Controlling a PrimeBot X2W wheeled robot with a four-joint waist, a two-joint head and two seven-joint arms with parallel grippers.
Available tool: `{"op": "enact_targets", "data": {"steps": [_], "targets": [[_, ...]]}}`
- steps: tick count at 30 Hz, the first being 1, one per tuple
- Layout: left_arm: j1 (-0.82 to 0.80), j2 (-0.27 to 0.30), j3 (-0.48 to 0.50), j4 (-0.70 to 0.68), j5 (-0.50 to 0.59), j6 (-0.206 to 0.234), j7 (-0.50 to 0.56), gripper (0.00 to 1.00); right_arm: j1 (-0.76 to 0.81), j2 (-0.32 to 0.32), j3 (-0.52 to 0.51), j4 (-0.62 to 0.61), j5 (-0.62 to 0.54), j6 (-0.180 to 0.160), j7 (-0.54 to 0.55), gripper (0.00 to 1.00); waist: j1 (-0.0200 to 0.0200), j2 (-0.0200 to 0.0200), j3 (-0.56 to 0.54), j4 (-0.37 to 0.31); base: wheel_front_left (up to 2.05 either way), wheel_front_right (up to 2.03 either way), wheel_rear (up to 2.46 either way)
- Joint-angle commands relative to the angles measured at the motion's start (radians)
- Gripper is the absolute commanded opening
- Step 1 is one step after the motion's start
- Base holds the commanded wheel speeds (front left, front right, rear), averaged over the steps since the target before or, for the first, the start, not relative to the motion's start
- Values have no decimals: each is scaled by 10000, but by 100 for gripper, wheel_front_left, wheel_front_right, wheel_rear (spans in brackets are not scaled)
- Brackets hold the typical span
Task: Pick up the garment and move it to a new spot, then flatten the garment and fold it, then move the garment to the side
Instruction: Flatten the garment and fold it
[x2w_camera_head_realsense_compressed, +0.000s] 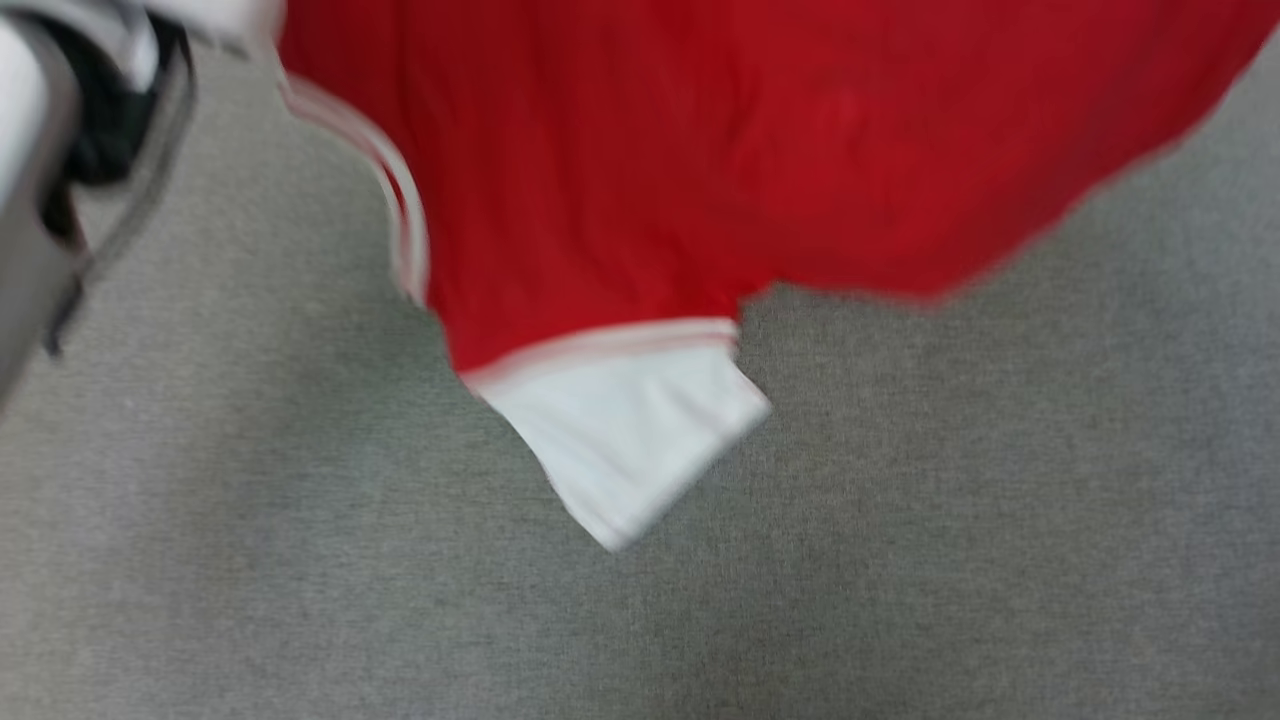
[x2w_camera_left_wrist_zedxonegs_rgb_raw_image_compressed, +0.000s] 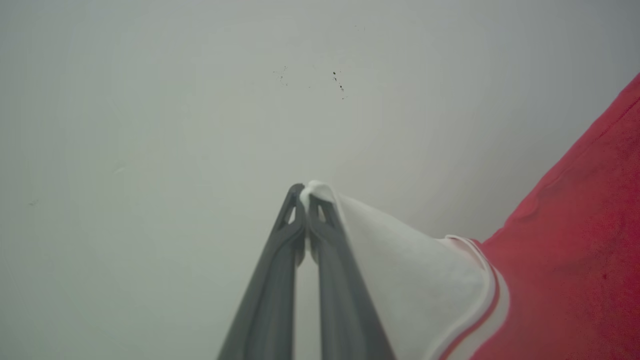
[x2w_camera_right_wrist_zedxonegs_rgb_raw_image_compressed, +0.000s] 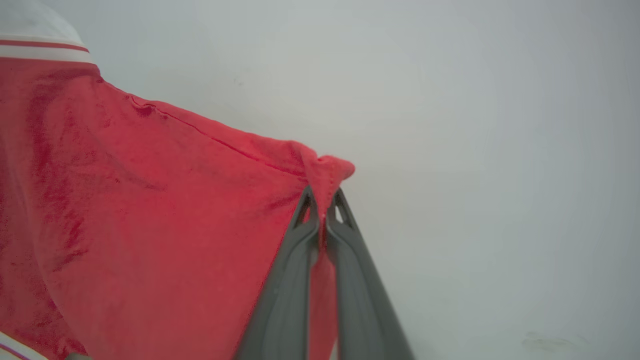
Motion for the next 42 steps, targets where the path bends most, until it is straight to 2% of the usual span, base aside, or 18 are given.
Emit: {"op": "enact_targets", "data": {"steps": [1, 14, 19, 23, 27, 31, 36, 42], "targets": [[-708, -145, 50, 270, 128, -175, 66, 0, -545, 209, -112, 216, -237, -9, -158, 0, -1, 0, 545, -137, 0, 0, 0], [-6398, -1603, 290, 3147, 1130, -1380, -6, 0, -5322, 1845, -861, 3085, -2652, -8, -1893, 0, -1, 0, 2036, -214, 0, 0, 0], [-7696, -1992, 239, 4382, 1310, -1793, -340, 0, -6787, 2316, -1065, 4439, -3213, -8, -2574, 0, -1, 0, 2343, -220, 0, 0, 0], [-8197, -2211, 192, 5124, 1347, -2013, -568, 0, -7391, 2535, -917, 5455, -3439, -8, -3068, 0, -1, 0, 2559, -187, 0, 0, 0], [-7975, -2411, 129, 5582, 1212, -2139, -736, 0, -7645, 2692, -543, 6286, -3364, -8, -3471, 0, -1, 0, 2865, -120, 0, 0, 0], [-7422, -2454, 96, 5847, 1080, -2058, -962, 0, -7318, 2801, -123, 6892, -3167, -9, -3974, 0, -1, 0, 3109, -90, 0, 0, 0], [-6235, -2407, 30, 5986, 847, -2212, -1199, 0, -6436, 2998, 465, 7518, -2735, -9, -4669, 0, -1, 0, 3117, -58, 0, 0, 0], [-3908, -2094, 143, 5541, 525, -2221, -1324, 0, -4550, 3227, 1067, 7762, -1975, -9, -5513, 0, -1, 0, 2617, -73, 0, 0, 0]]}}
